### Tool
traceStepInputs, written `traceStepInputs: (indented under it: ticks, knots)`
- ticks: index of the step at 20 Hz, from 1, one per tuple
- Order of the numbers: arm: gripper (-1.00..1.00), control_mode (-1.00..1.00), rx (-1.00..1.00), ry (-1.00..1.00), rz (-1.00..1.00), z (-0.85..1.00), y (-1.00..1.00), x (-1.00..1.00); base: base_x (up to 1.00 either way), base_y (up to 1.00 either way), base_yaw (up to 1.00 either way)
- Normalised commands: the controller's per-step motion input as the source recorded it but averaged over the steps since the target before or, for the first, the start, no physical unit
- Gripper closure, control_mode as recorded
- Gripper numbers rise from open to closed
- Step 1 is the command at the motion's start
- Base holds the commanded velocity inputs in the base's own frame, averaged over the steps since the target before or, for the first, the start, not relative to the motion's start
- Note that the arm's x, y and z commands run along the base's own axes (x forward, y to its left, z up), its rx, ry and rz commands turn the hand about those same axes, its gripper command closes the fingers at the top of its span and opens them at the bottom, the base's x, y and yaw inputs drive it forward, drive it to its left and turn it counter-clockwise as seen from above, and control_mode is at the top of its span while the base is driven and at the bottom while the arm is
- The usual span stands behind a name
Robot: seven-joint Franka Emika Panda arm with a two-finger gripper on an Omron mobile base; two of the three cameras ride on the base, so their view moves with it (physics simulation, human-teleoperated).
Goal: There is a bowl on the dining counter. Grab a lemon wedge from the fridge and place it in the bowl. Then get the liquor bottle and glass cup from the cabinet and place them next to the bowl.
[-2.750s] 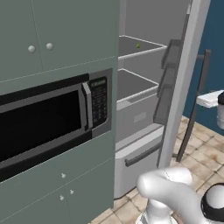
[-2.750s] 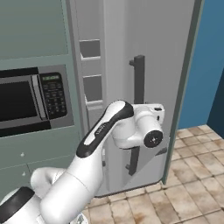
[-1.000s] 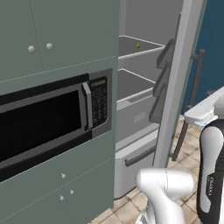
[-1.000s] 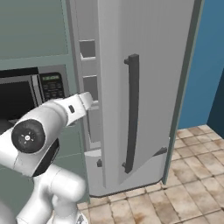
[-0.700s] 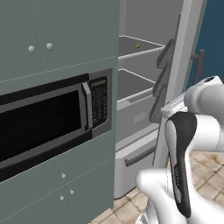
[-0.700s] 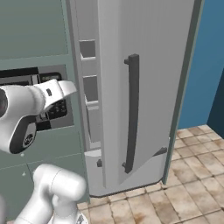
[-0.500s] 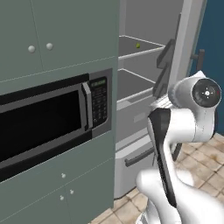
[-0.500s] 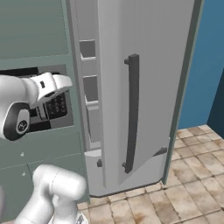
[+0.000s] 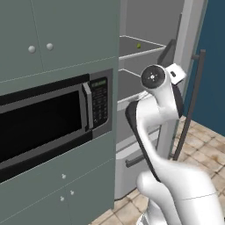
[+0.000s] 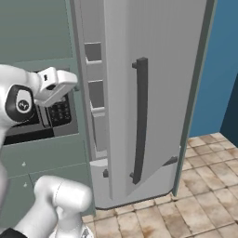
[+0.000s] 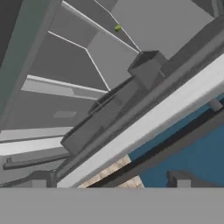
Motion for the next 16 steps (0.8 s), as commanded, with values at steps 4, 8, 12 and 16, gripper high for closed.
traceStepInputs:
  ticks: [4, 8, 12, 16]
  knots:
    - [-1.0, -1.0, -0.07, 0.15, -0.2, -0.08, 0.0, 0.4, 0.0, 0.0, 0.0]
    - [-1.0, -1.0, -0.04, 0.12, -0.13, -0.04, -0.06, 0.41, 0.0, 0.0, 0.0]
    - [-1.0, -1.0, -0.04, 0.02, -0.06, -0.14, -0.22, 0.48, 0.0, 0.0, 0.0]
    - [-1.0, -1.0, -0.04, 0.0, 0.0, -0.34, -0.26, 0.43, 0.0, 0.0, 0.0]
